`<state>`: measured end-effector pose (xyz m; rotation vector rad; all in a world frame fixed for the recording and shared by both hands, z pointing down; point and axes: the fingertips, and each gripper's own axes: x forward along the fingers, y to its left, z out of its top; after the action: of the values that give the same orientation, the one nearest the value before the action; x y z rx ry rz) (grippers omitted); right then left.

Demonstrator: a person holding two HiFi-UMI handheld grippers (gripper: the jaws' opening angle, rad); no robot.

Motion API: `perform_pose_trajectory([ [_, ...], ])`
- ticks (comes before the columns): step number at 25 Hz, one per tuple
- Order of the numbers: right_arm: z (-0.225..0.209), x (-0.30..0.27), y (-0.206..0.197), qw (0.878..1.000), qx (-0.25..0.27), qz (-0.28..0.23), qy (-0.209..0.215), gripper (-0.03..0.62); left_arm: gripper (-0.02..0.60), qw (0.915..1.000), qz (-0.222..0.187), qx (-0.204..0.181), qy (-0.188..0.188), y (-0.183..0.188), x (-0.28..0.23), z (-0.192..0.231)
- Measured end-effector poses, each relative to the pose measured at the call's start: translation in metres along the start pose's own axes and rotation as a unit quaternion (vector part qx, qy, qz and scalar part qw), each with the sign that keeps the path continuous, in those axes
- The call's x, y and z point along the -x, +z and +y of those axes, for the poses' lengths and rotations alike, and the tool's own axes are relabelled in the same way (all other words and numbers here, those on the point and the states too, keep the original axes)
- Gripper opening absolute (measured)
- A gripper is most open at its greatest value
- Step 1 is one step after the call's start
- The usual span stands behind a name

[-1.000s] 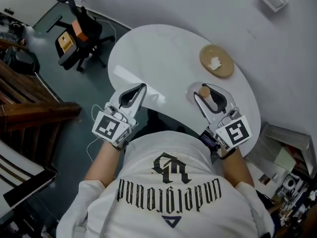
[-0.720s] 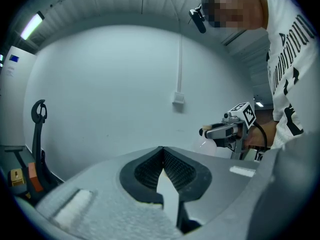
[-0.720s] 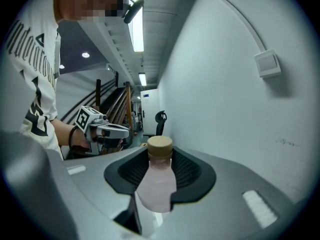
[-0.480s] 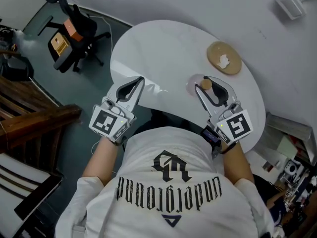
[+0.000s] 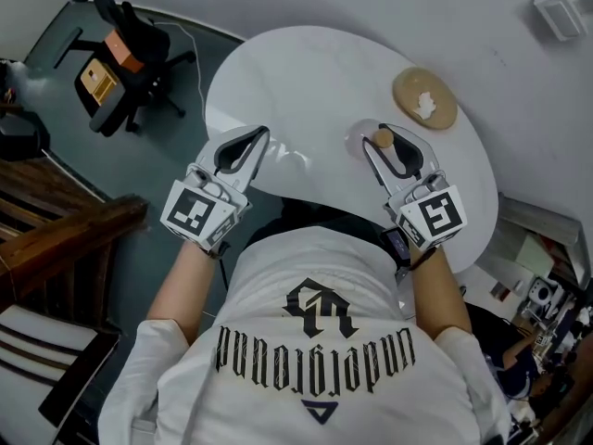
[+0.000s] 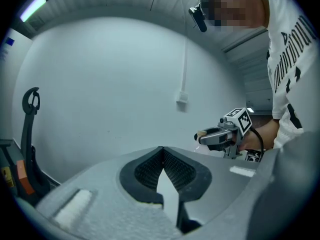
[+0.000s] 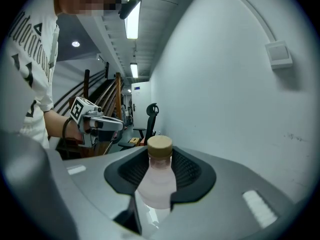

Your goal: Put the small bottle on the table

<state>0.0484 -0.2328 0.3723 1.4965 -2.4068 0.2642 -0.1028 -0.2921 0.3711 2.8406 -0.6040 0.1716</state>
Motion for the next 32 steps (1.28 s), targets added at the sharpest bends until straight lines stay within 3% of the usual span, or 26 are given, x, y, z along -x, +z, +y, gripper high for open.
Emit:
perform_pose_trajectory([
  [32, -0.038, -0.097, -0.141, 0.994, -0.017, 0.100, 0.045, 0.141, 0.006, 0.9967, 0.078, 0.020, -0.011, -0.083, -0.069, 0.026],
])
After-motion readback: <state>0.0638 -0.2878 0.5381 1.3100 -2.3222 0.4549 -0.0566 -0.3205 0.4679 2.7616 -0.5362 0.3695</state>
